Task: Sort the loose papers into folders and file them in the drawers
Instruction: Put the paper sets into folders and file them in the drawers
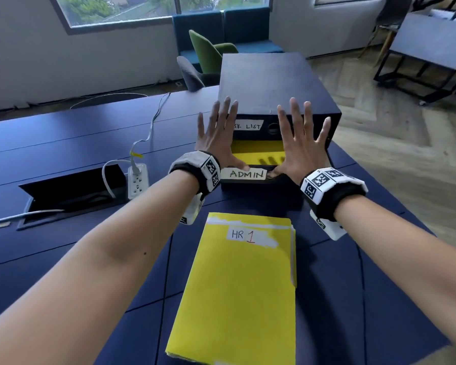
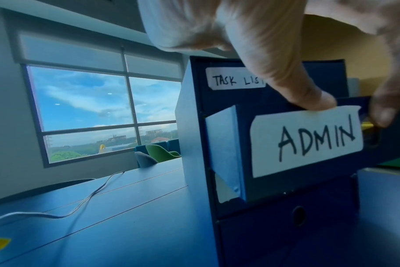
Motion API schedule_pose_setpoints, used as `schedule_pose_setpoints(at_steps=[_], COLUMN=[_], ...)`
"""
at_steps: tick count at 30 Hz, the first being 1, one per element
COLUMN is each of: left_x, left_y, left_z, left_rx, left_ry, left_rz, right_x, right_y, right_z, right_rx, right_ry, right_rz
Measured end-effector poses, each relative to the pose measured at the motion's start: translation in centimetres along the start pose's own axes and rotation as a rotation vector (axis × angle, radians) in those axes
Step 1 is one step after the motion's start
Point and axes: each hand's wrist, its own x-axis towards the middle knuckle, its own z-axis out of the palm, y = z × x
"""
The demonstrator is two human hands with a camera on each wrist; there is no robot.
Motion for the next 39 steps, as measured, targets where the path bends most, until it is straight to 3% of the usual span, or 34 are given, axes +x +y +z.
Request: schedule_pose_setpoints(at_steps=[4,10,18,26,30,35,37,39], left_x=[1.9,3.1,4.1,4.9,5.1,5.0,5.0,4.9], left_y=[-0.4,-0.3,-0.5,-0.1,-0.3,-0.4,-0.6,-0.6], left_z=[-0.1,-0.2,1.0,2.8,3.1,3.2,3.3,3.3], left_rx=[0.04,-0.002,-0.033,0.008,0.04,0.041,0.053,0.044], left_ry=[-0.083,-0.033,0.106,0.242,0.266,0.274,0.308,0.294], left_rz=[0.006,-0.006,-0.012,-0.056,-0.042,-0.033,-0.022,-0.021], right_x=[1.7,4.5,5.6,6.7,6.8,6.3,5.5,4.4], right_y=[0.9,0.5,0.5,0.2,0.3,-0.7,-1.4,-2.2], right_z=[0.4,0.9,1.9,3.8,4.5,3.7,3.6,4.5], right_rx=[-0.032,-0.027,-0.013,-0.094,-0.084,0.153,0.323,0.529], right_ry=[-0.037,-0.119,0.049,0.344,0.363,0.294,0.295,0.337], right_rz=[-0.022,-0.01,-0.01,0.022,0.025,0.15,0.258,0.462])
